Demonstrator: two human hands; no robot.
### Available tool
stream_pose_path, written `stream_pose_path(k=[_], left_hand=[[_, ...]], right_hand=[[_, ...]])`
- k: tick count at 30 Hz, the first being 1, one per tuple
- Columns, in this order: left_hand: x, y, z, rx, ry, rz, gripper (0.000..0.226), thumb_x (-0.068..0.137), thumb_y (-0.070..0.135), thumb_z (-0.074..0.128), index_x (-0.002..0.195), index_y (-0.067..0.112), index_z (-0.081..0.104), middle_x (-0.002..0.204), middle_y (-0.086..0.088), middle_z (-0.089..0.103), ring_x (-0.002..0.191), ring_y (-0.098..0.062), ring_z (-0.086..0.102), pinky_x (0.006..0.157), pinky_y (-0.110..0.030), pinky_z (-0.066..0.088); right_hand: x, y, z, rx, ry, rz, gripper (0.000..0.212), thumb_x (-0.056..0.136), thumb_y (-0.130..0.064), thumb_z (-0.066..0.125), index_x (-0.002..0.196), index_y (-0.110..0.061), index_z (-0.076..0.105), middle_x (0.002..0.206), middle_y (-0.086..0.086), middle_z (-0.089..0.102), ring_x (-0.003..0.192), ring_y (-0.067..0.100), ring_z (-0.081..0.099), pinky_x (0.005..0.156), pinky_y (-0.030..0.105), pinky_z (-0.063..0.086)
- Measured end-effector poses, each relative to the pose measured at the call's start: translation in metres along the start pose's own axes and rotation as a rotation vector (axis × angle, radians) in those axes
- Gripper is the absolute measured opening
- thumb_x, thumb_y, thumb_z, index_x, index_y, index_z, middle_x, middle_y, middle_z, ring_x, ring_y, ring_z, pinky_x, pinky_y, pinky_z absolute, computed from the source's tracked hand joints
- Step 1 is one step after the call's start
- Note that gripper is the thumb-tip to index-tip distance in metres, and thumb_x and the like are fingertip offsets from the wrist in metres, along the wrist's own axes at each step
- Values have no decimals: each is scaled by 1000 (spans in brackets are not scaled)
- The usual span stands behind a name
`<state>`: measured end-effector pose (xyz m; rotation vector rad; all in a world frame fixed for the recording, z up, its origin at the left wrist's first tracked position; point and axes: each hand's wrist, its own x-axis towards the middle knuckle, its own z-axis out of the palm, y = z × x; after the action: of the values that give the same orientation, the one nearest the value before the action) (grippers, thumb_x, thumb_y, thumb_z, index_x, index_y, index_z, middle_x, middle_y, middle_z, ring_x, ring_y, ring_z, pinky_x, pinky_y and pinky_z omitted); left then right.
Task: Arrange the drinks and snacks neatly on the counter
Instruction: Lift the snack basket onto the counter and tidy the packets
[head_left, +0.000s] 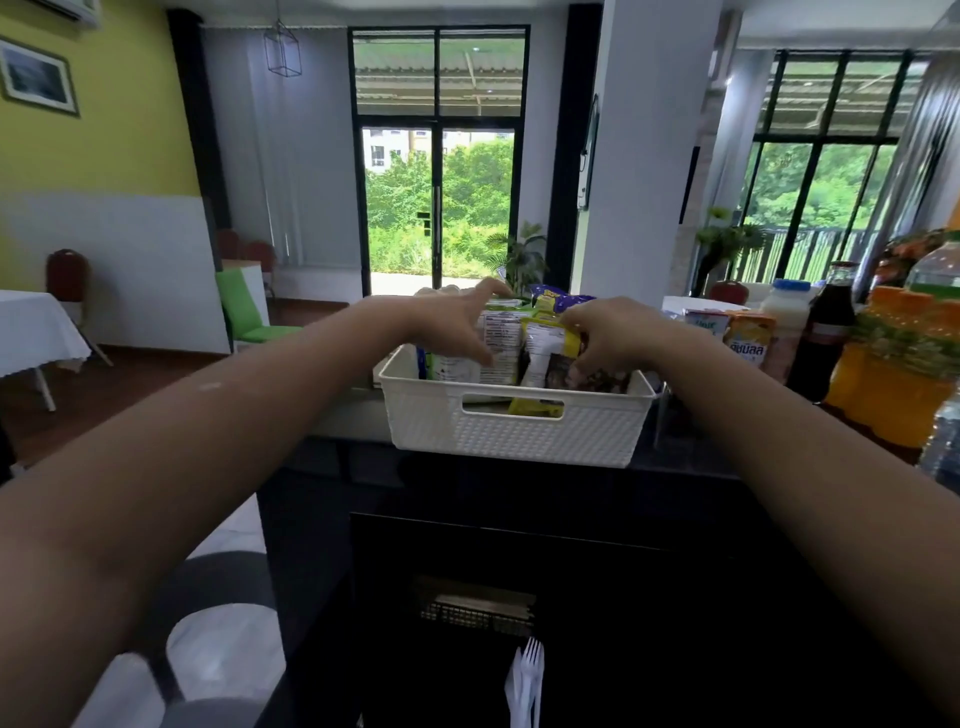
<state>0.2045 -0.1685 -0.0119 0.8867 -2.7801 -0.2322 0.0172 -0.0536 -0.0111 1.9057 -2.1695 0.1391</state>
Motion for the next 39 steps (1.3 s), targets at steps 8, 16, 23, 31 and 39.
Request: stream_pose_path(k=[8, 16, 23, 31, 39], left_hand=[[9, -21, 8, 525, 73, 59, 96, 70, 17, 70, 139, 40, 8, 134, -6, 43, 129, -26, 29, 110, -57, 9], [12, -31, 13, 605, 121, 204, 83, 80, 18, 63, 146, 25, 13, 132, -7, 42, 122, -25, 36, 103, -42, 26], [7, -33, 15, 638, 154, 170, 85, 81, 29, 62, 149, 26, 10, 145, -8, 34, 134, -28, 30, 112, -46, 20], [-14, -29, 6, 198, 187, -52, 84, 90, 41, 54, 150, 37, -5, 160, 0, -9, 147, -20, -11, 114, -56, -15], [-52, -12, 34, 145, 222, -54, 63, 96, 59, 18, 151, 30, 7, 161, -1, -2, 148, -19, -5, 115, -52, -11]], right_hand=[[19, 6, 13, -128, 2, 8, 60, 83, -16, 61, 138, -31, 42, 133, 11, 50, 118, 34, 46, 94, 47, 45], [29, 12, 18, -2, -72, 53, 70, 86, -7, 53, 147, -30, 28, 147, 6, 41, 128, 29, 43, 94, 37, 41], [27, 9, 26, 40, -85, 108, 77, 86, -9, 46, 151, -30, 12, 155, 7, 27, 135, 34, 32, 105, 43, 38], [7, 14, 29, 207, 1, 151, 77, 93, -27, 51, 153, -22, 3, 161, 7, -2, 145, 39, 0, 116, 48, 10], [-20, -4, 41, 282, 209, 152, 55, 98, -30, 39, 148, -11, 25, 156, 13, 23, 141, 36, 21, 114, 51, 21]])
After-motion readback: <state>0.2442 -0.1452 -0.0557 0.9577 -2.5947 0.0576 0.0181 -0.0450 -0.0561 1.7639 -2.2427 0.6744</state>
